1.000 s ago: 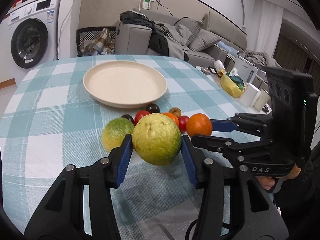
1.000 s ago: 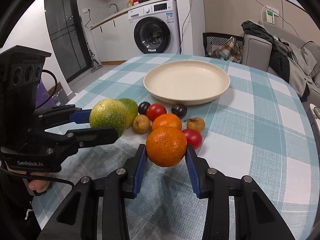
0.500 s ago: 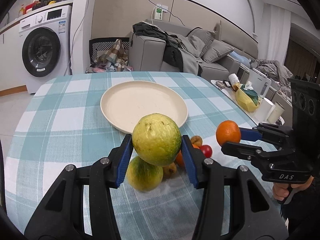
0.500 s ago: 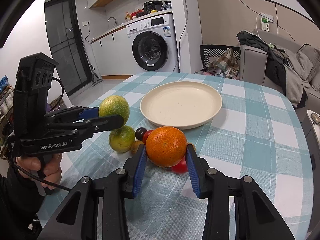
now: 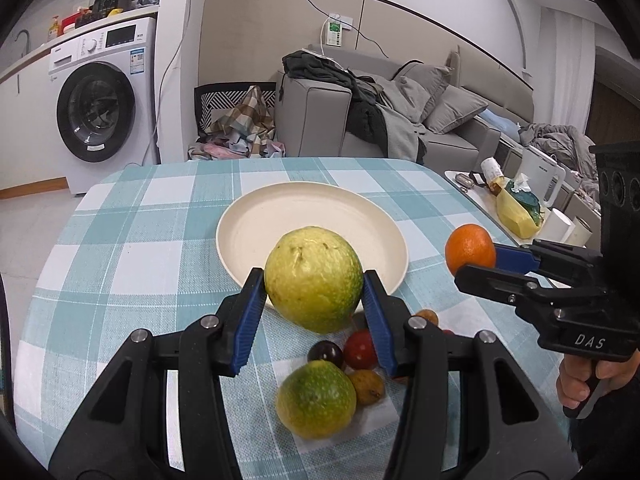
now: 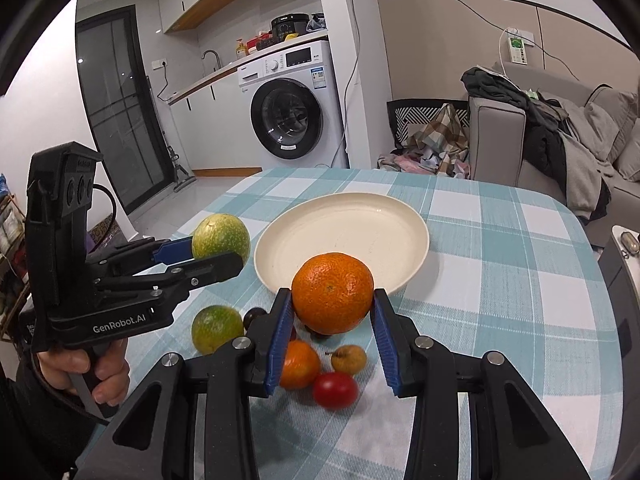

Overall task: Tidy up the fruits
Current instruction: 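Lift the yellow-green fruit with the left tool while the right tool carries the tangerine toward the plate, then lower the yellow-green fruit onto the plate and open the left tool while the right tool releases the tangerine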

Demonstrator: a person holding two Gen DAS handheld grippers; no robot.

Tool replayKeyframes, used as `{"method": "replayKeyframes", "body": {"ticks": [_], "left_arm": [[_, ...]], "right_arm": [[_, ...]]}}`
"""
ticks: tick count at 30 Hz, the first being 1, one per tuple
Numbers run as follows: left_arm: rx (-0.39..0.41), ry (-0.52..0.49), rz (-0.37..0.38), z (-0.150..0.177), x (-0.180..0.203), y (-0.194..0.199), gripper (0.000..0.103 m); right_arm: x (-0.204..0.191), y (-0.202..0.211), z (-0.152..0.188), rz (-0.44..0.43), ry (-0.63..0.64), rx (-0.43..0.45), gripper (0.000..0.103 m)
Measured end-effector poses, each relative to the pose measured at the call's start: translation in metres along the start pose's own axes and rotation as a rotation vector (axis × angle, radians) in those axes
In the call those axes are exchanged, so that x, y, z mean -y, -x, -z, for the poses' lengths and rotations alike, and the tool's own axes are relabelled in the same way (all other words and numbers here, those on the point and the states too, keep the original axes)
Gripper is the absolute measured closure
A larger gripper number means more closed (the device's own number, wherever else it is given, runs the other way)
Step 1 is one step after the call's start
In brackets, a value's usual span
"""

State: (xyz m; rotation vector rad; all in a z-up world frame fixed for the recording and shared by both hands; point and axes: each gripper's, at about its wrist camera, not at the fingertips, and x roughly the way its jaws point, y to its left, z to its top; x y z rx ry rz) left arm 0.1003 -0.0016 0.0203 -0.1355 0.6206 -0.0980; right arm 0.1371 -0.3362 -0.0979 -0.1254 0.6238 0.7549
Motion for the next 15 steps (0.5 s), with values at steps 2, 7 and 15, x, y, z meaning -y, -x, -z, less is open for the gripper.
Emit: {"method": "replayKeyframes", "body": {"ticks": [2, 7, 15], "left_arm": [[-0.003, 0.004, -0.002, -0.002, -0.002, -0.005, 0.057], [-0.011, 0.013, -0.015, -0.007, -0.008, -0.022, 0.057], [-0.036, 0.009, -0.022, -0.012, -0.014, -0.047, 0.057]], "right_arm": [[0.001, -0.006, -0.004, 0.002, -0.003, -0.005, 0.063], [0.004, -0.017, -0.011, 0.002, -0.003, -0.010, 0.063], [0.012, -0.039, -0.016, 0.029, -0.010, -0.036, 0.063]]}}
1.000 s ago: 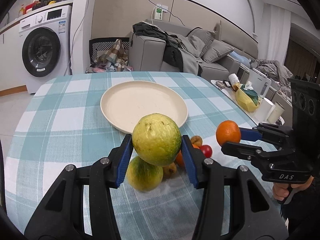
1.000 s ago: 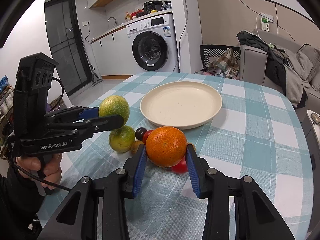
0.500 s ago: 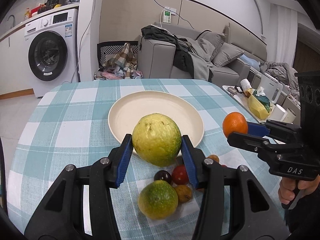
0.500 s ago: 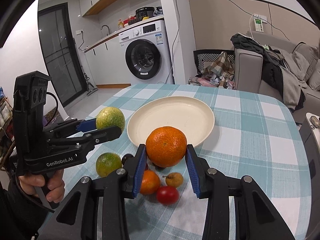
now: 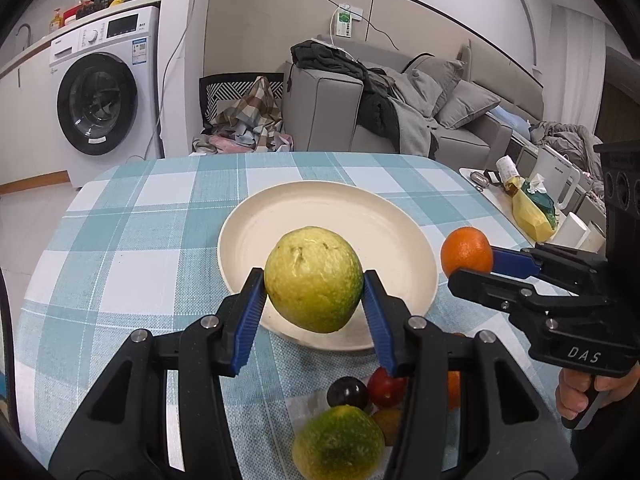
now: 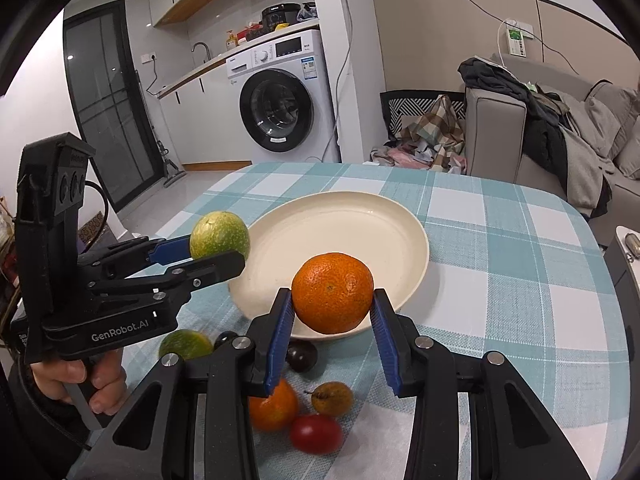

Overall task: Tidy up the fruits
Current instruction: 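Lower the yellow-green fruit onto the plate and open the left tool while the right tool releases the tangerine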

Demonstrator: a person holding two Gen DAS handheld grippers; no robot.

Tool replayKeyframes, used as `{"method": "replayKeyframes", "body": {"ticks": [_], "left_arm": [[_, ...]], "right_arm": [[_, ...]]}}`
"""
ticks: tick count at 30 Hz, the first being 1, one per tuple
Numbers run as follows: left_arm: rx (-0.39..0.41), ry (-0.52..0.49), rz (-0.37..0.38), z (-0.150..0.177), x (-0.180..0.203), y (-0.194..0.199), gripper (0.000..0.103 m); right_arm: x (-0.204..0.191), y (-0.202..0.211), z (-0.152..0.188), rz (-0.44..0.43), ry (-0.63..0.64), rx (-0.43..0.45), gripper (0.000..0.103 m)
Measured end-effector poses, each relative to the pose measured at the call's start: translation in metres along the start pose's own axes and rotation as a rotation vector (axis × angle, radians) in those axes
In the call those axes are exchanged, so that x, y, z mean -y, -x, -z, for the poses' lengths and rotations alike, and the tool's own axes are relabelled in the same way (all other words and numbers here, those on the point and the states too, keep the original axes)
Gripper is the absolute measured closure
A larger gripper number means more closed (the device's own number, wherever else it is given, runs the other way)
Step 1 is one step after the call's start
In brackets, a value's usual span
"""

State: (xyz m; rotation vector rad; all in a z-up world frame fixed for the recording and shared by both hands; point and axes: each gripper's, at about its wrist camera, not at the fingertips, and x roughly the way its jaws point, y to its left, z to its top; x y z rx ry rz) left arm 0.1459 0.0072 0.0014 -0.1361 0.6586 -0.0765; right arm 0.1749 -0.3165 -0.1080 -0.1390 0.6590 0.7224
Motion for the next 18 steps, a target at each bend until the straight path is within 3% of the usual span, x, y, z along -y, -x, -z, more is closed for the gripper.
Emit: {"method": "replayKeyframes", "body": {"ticks": [18], "left_arm": [[-0.036, -0.006, -0.016, 0.005, -0.008, -0.024, 0.057]], "right_arm": [[0.010, -0.040, 0.002, 0.029, 0.003, -0.081, 0.063]]}}
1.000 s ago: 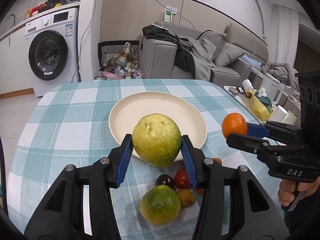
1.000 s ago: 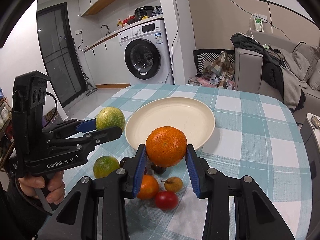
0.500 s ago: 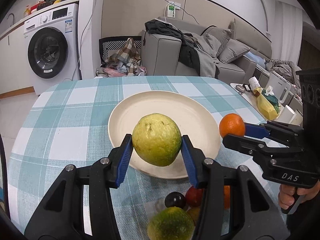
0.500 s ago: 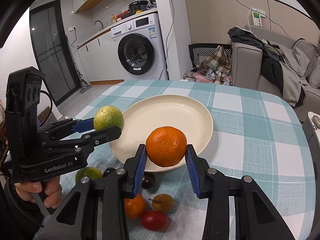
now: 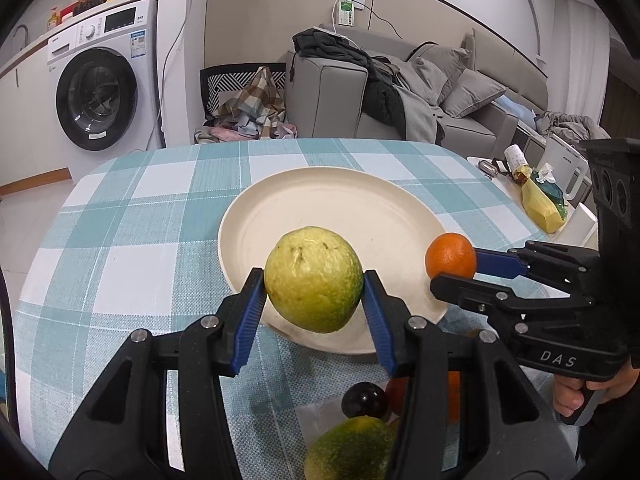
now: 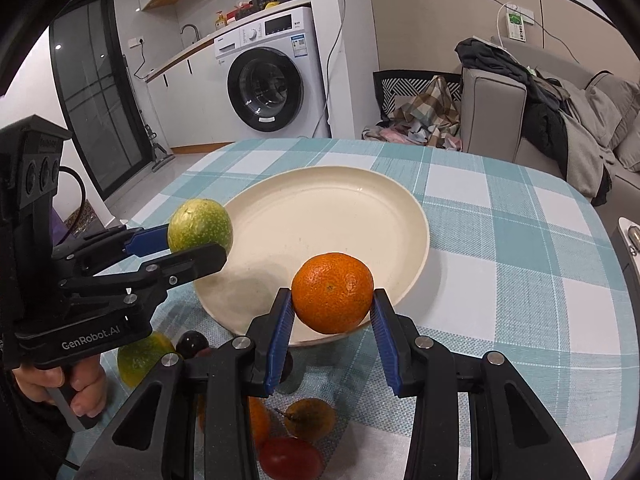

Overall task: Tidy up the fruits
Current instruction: 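Lower the yellow-green fruit onto the plate and open the left tool while the right tool releases the tangerine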

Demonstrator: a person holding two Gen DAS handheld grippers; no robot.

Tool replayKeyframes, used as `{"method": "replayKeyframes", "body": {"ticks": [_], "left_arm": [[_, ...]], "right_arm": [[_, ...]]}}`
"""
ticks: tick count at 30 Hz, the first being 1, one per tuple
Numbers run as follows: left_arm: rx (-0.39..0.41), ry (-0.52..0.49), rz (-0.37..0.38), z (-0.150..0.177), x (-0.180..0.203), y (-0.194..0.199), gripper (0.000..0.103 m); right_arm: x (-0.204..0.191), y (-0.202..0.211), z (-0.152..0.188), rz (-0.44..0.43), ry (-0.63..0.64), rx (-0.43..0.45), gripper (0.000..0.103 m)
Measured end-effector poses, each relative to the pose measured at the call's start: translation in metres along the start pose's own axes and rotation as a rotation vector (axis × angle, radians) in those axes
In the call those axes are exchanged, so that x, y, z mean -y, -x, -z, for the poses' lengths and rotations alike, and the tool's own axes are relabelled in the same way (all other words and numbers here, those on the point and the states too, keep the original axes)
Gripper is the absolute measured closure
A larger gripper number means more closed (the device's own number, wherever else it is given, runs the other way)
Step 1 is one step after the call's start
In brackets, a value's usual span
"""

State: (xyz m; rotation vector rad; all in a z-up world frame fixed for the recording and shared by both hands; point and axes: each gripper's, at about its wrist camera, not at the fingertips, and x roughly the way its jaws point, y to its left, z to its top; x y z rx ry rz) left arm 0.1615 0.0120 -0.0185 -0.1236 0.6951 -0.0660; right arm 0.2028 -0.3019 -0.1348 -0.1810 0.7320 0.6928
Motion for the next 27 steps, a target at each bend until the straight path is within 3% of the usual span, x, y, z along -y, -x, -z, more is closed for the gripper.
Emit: {"method": "replayKeyframes", "body": {"ticks": [27], "left_arm": [[-0.053, -0.036, -0.019, 0.007, 0.007, -0.012, 0.057]], "right_arm": [[-0.010, 0.001, 0.006, 0.029, 0.037, 0.003, 0.063]]}}
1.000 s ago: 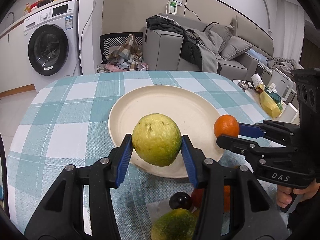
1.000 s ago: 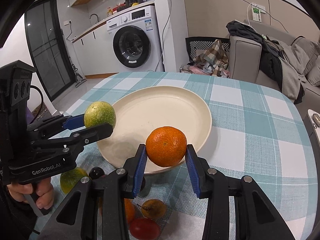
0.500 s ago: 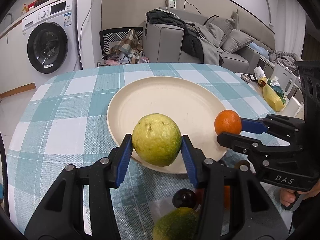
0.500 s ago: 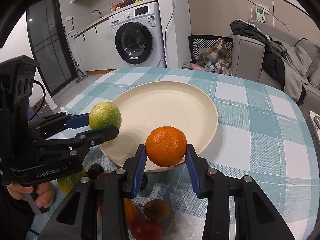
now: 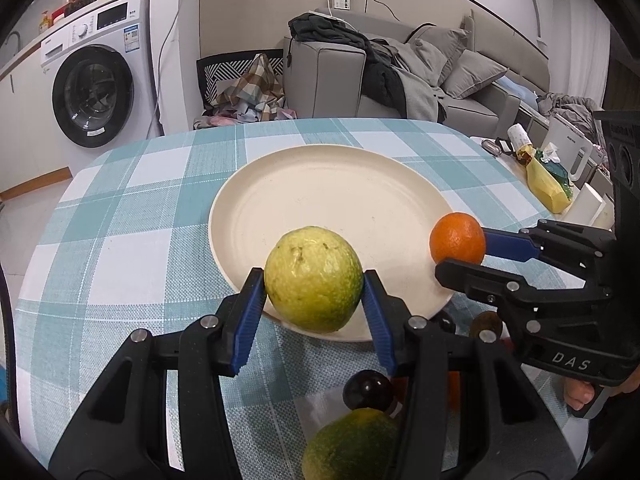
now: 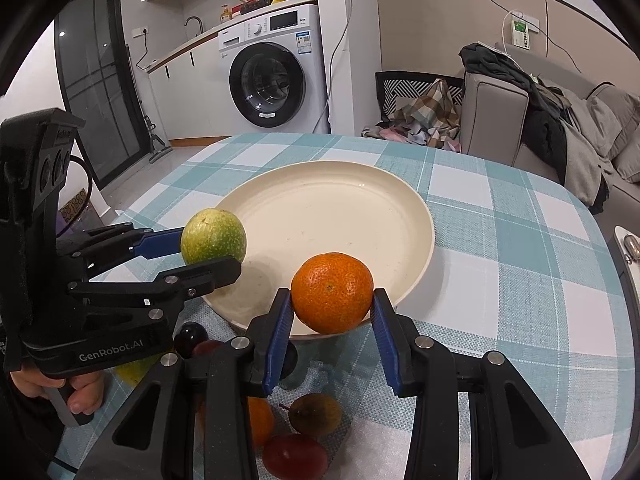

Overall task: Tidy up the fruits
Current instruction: 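Lower the yellow-green fruit onto the plate and open the left tool while the right tool releases the tangerine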

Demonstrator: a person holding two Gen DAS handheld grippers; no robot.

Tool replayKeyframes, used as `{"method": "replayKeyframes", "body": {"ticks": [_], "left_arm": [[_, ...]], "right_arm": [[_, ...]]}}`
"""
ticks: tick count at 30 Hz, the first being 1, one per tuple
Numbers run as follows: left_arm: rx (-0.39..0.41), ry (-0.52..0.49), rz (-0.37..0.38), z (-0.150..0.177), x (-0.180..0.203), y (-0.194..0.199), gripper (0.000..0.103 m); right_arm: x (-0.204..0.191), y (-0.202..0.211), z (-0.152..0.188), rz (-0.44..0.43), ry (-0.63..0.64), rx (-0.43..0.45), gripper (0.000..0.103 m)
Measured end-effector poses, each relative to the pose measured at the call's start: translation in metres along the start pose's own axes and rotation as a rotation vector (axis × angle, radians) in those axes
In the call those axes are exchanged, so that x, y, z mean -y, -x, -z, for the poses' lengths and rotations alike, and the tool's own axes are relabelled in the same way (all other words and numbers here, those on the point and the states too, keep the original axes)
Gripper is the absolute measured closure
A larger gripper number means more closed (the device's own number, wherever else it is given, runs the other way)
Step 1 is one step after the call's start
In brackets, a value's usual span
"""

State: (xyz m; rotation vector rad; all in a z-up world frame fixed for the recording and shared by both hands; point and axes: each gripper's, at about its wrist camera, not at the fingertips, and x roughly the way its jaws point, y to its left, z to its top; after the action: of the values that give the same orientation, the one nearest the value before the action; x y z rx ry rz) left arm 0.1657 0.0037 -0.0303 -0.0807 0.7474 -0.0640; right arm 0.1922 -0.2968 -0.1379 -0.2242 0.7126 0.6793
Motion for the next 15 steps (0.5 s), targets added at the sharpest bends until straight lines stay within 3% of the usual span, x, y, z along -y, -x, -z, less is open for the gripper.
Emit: {"method": "replayKeyframes", "body": {"ticks": [9, 15], "left_arm": [[0.010, -0.003, 0.003, 0.0010, 0.0023, 0.0028, 0.057], [0.007, 0.005, 0.003, 0.0009, 0.0013, 0.0053, 0.056]], "right_arm": [[-0.0023, 0.0012, 0.0021, 0.015, 0.006, 0.003, 0.061], [-0.0015, 0.0047, 0.0044, 0.038, 0.007, 0.017, 0.053]]}}
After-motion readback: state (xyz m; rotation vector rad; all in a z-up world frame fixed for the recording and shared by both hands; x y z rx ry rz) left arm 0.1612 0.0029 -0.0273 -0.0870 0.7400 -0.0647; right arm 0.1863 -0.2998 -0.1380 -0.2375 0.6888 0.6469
